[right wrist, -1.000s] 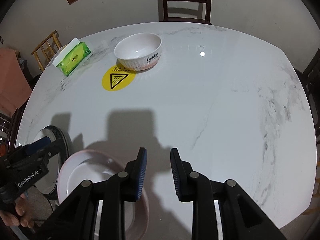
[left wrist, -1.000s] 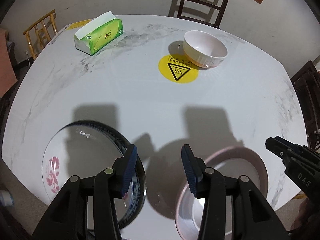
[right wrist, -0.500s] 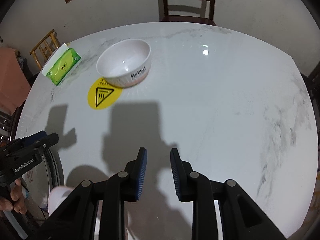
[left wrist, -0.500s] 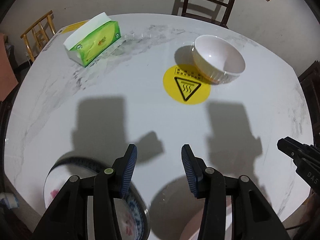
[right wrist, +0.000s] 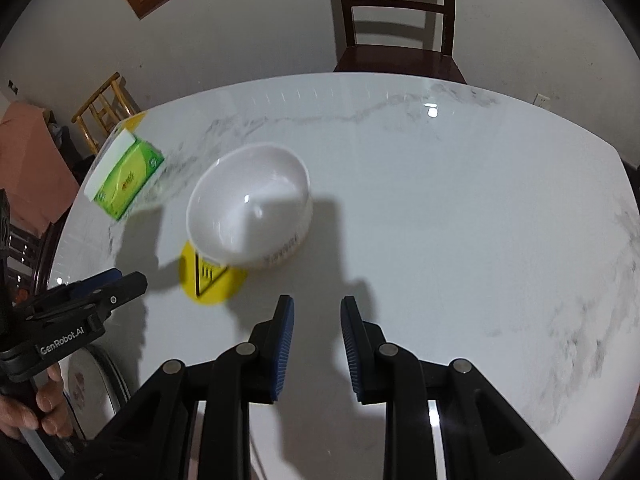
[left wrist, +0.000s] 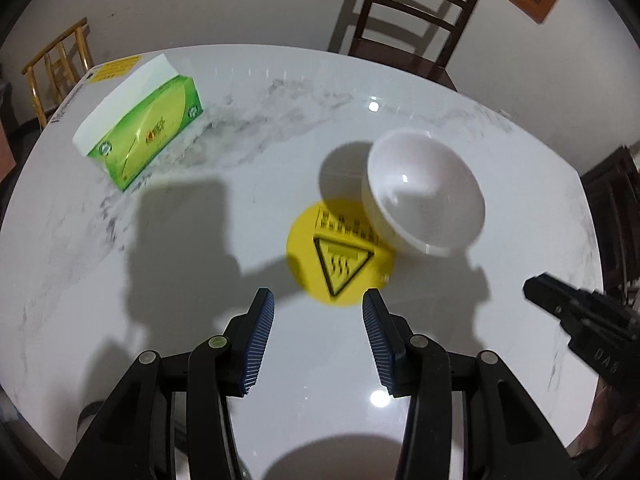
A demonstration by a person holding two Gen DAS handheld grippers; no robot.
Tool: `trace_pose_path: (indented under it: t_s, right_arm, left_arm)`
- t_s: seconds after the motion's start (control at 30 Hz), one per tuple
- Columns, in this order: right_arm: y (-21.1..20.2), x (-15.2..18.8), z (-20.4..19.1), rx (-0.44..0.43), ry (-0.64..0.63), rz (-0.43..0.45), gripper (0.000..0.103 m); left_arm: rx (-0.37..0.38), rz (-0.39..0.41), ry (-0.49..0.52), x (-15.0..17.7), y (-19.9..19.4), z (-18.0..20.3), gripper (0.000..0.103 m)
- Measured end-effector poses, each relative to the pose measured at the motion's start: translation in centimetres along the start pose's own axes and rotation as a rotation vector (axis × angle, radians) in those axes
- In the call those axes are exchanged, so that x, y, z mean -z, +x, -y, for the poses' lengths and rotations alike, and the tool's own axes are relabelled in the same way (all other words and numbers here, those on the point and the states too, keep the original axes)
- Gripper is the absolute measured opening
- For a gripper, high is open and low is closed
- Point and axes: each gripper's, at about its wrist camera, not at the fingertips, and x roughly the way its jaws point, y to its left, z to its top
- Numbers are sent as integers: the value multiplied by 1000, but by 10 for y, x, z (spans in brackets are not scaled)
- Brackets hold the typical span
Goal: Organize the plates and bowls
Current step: 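Move the open left gripper to the white 'Rabbit' bowl's rim, then close the left gripper on the white 'Rabbit' bowl's rim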
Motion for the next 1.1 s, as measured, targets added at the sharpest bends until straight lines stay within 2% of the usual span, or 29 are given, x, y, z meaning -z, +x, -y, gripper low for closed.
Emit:
trace_pose_path:
  t_s: [0.13, 0.43, 0.8, 1.03, 1.1]
  right_arm:
    - [15, -19, -5, 12, 7, -7, 25]
    - [39, -47, -7, 24, 23, -40, 25]
    - [66, -52, -12, 31, 11, -65, 25]
    - [73, -49, -14, 19, 6, -75, 24]
    - [74, -49, -14, 15, 8, -80, 24]
  left_arm:
    - [39, 14, -32, -20, 4, 4, 42]
    - [40, -11, -42, -44, 30, 11, 42]
    - [42, -26, -38, -54, 54, 14, 40]
    - [79, -36, -24, -56, 67, 20, 22]
    - [89, -36, -11, -56, 68, 25, 11]
